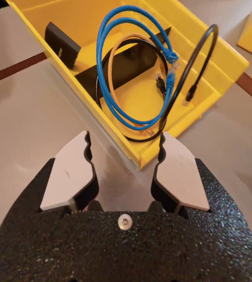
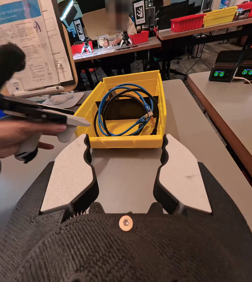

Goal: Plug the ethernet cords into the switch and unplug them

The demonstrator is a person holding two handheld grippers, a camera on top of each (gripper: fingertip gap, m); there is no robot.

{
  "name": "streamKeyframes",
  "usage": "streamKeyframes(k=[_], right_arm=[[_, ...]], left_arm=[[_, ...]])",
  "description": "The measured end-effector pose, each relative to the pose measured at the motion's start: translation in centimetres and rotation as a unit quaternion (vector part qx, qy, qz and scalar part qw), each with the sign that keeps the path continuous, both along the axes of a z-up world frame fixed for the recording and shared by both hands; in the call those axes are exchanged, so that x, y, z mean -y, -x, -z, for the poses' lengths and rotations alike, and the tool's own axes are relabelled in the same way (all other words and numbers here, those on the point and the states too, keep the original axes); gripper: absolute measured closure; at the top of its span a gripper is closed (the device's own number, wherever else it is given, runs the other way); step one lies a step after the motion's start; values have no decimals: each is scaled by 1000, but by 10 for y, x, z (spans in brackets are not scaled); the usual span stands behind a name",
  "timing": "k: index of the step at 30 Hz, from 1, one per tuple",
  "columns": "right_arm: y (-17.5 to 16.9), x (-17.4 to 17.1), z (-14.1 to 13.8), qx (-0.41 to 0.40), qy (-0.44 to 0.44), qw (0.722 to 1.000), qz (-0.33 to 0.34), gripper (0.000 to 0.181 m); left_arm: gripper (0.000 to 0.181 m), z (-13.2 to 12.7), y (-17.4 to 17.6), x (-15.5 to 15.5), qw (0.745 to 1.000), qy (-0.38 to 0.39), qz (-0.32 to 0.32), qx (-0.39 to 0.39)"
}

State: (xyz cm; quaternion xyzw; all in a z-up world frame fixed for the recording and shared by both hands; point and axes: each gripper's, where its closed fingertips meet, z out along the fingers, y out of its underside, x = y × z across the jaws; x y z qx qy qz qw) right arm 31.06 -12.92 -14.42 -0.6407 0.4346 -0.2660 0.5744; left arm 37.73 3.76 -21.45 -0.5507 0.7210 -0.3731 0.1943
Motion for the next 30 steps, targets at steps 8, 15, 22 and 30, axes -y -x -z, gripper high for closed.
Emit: streamKeyframes(k=[8,15,22,30], right_arm=[[-4,9,4,-8,-20,1000,1,94],[2,10,-6,4,-17,1000,-2,96],[19,-14,-18,14,-7,999,-42,100],[68,-138,-39,35,1,984,-176,88]], left_arm=[[163,14,-43,-32,990,-91,-96,45],[177,9,-40,-85,995,-39,-58,73],[178,5,67,-162,999,18,-10,47],[177,-3,272,-276,995,93,37,7]])
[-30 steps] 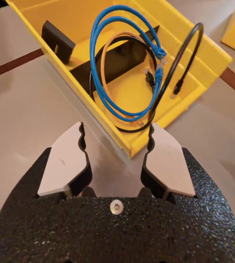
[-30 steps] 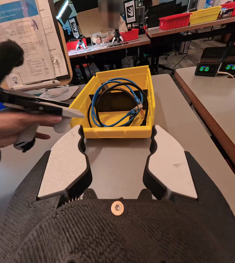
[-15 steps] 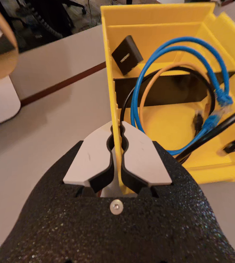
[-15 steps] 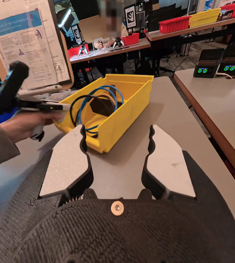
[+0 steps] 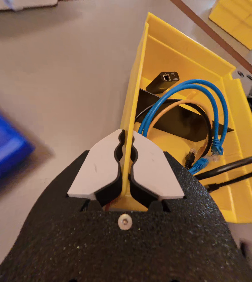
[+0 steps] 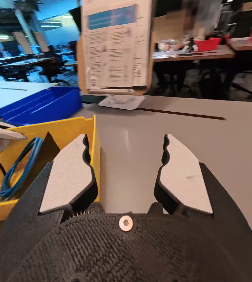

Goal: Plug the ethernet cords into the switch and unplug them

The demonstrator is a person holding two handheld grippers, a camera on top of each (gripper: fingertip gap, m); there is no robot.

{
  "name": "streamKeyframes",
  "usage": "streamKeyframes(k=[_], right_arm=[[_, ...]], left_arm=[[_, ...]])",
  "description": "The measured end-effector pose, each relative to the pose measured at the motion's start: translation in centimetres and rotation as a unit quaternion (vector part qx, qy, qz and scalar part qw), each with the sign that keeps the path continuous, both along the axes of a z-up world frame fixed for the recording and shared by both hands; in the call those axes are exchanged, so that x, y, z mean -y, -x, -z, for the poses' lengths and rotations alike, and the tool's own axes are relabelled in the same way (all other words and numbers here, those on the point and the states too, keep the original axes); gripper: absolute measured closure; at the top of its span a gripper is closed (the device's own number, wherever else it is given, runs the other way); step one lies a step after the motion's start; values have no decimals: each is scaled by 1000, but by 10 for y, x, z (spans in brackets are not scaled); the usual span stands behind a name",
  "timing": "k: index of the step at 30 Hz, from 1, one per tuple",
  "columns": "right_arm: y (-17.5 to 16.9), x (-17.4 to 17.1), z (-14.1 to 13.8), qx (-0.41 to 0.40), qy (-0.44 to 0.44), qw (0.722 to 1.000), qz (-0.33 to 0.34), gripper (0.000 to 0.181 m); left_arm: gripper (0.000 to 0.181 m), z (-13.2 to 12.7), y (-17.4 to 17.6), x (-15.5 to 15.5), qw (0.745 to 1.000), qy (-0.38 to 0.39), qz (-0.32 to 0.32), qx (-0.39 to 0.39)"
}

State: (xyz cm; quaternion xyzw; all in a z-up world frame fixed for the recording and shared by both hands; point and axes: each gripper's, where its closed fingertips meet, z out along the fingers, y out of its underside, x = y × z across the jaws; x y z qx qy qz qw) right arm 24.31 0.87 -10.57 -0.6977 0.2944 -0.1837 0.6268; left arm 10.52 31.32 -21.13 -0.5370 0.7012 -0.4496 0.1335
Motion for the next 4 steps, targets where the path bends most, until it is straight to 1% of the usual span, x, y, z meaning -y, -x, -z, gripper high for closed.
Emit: streamKeyframes(k=[2,4], right_arm=[[13,-52,-6,10,8,998,-56,83],[21,-108,-12,15,17,994,-105,79]], left_arm=[[177,-2,51,-30,1000,1,0,-11],[177,-6,96,-58,1000,-3,-22,-20]])
